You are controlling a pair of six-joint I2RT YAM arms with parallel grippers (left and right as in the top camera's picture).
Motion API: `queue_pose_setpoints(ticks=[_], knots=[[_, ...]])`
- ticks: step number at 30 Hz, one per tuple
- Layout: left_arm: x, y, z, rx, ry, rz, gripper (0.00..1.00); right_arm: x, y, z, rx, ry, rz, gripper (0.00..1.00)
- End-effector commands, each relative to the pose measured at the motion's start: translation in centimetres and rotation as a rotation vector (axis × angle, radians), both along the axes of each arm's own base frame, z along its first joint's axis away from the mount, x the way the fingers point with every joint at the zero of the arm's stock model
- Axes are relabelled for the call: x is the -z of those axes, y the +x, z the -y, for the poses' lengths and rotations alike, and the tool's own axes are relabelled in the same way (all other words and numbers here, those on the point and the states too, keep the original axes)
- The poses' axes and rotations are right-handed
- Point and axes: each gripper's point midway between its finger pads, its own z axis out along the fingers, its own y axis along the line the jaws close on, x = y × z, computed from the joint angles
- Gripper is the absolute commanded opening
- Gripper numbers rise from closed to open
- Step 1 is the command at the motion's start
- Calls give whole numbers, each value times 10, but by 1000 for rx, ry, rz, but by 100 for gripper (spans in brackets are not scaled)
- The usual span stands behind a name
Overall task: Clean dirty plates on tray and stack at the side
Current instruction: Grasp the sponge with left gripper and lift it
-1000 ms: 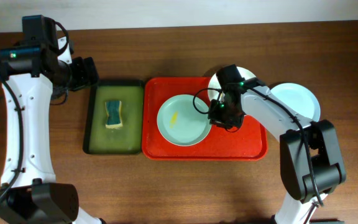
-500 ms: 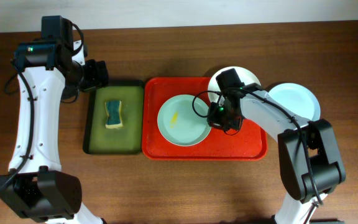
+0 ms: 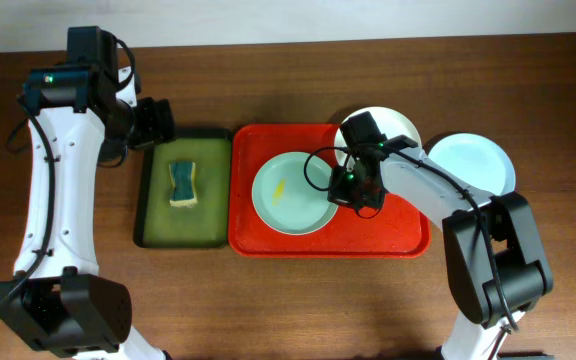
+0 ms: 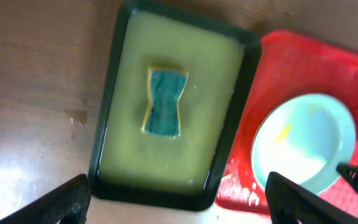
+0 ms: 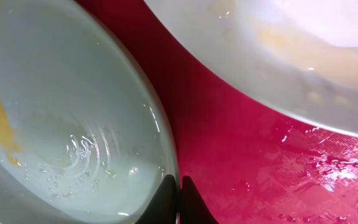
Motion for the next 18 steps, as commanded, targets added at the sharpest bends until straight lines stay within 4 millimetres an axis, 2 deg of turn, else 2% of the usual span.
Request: queue_pose_setpoints(ticks=[1,4,7,9,12,14,16,17,18], knots=[[14,-11,9,26,9,-63,87,3,-1,2,3,-18,4,4],[36,-18,35,94,13,-106,85,2,3,0,-1,-12,21,4],[69,-27,55,150,18,-151,74,0,9,-2,-1,-2,50,4],[79,-28,58,160,23,-158,74,-1,13,-4,-56,-2,84,4],[80,-28,49,151,77,-157,68,0,12,-3,-76,-8,82,4],[80,-25,50,161,108,-143,57,0,11,-3,-77,-9,79,4],[80,-24,57,182,130,-132,32,0,10,-2,-76,-10,74,4],[81,-22,60,191,133,-121,30,0,8,-2,-76,-12,68,4],[83,-19,57,163,169,-111,49,1,7,-2,-77,-13,63,4]])
